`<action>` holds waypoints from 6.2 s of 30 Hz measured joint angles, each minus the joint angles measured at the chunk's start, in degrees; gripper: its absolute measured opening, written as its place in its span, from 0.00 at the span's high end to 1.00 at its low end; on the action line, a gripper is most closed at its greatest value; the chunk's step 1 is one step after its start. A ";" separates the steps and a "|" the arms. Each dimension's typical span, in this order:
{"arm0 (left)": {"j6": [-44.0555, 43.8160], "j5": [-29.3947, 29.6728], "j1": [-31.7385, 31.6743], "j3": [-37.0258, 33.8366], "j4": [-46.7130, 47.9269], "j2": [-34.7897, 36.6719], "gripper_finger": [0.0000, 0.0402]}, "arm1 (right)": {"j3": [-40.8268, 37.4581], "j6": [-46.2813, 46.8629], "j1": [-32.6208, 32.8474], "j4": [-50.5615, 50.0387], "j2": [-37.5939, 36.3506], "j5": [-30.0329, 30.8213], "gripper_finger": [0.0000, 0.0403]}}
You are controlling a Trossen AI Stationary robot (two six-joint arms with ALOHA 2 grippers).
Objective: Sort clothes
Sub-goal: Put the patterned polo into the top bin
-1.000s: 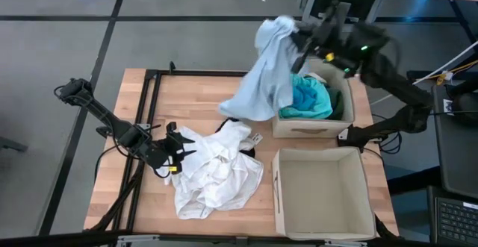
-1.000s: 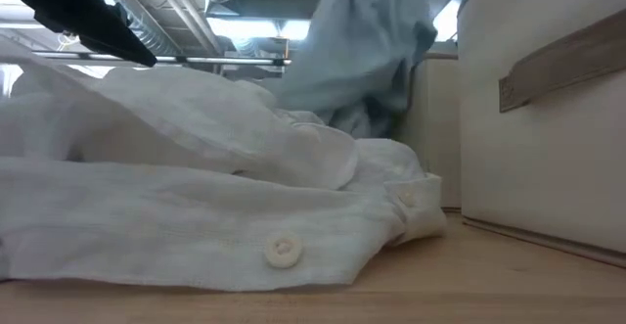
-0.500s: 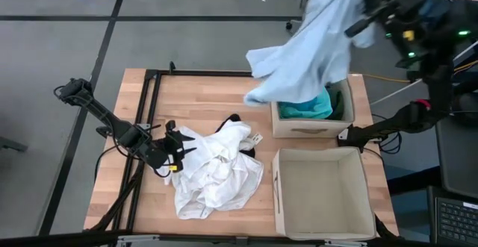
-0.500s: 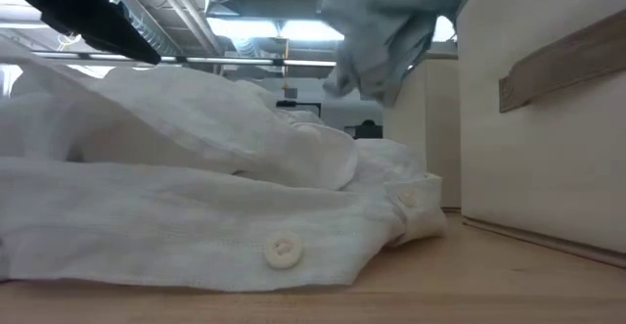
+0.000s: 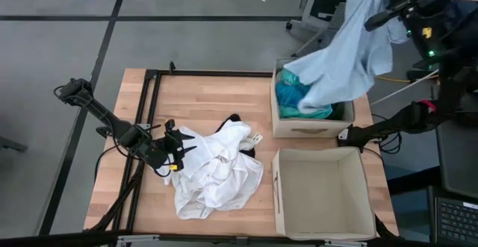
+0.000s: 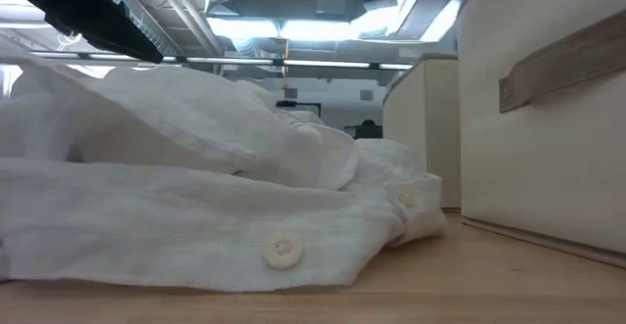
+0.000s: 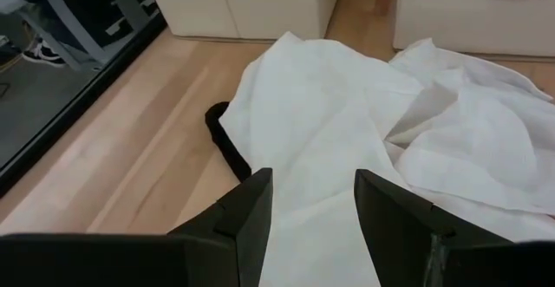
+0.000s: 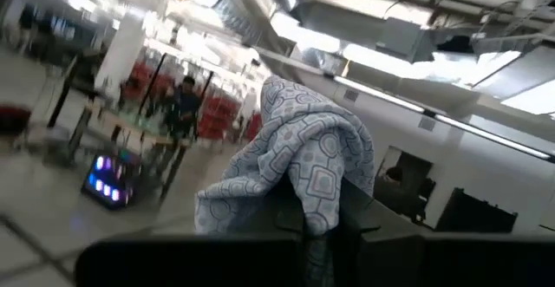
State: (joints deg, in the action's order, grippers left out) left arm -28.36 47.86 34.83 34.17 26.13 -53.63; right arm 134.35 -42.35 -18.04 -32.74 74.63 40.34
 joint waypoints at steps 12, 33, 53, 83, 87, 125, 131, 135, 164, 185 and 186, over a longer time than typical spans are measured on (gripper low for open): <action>-0.06 0.92 0.00 0.00 -0.02 0.02 0.61 | -7.39 6.80 0.00 -13.03 1.46 -0.43 0.96; -1.66 0.87 0.02 -0.02 -0.20 0.02 0.61 | -35.36 31.88 -11.04 -34.69 0.28 -10.43 0.96; -1.34 1.92 0.01 -0.02 -0.20 0.02 0.61 | -68.56 57.61 -10.82 -23.35 0.13 -38.99 0.93; -1.22 2.34 0.00 -0.02 -0.44 -3.95 0.61 | -95.00 67.35 -10.80 3.60 -0.22 -40.38 0.93; -1.22 2.34 0.00 -0.04 -1.44 -4.77 0.61 | -95.03 64.67 -10.91 4.73 -0.20 -42.84 0.90; 0.00 2.32 0.02 -0.04 -1.46 -4.87 0.61 | -60.25 62.86 -10.82 -31.71 -0.18 -42.11 0.48; -0.15 2.32 0.01 -0.04 -1.49 -4.87 0.61 | -51.64 62.93 -10.82 -34.30 -0.24 -42.40 0.45; -0.20 2.32 0.00 -0.04 -1.49 -4.87 0.61 | -48.52 61.24 -10.82 -33.73 -0.33 -37.92 0.45; 0.19 2.30 0.02 -0.02 -1.88 -4.87 0.61 | -38.02 49.08 -10.85 -35.91 -0.82 -40.70 0.45; 2.87 2.30 -0.02 0.00 -6.01 -4.87 0.61 | -33.64 60.99 -10.86 -55.26 -2.27 -55.84 0.45; 2.84 2.30 -0.02 0.00 -6.01 -4.87 0.61 | -34.79 59.49 -10.84 -54.76 -2.25 -59.90 0.45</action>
State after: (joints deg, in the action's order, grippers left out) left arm -25.52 50.15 34.81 34.17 20.12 -58.50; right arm 99.56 17.14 -28.88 -87.49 72.38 -19.56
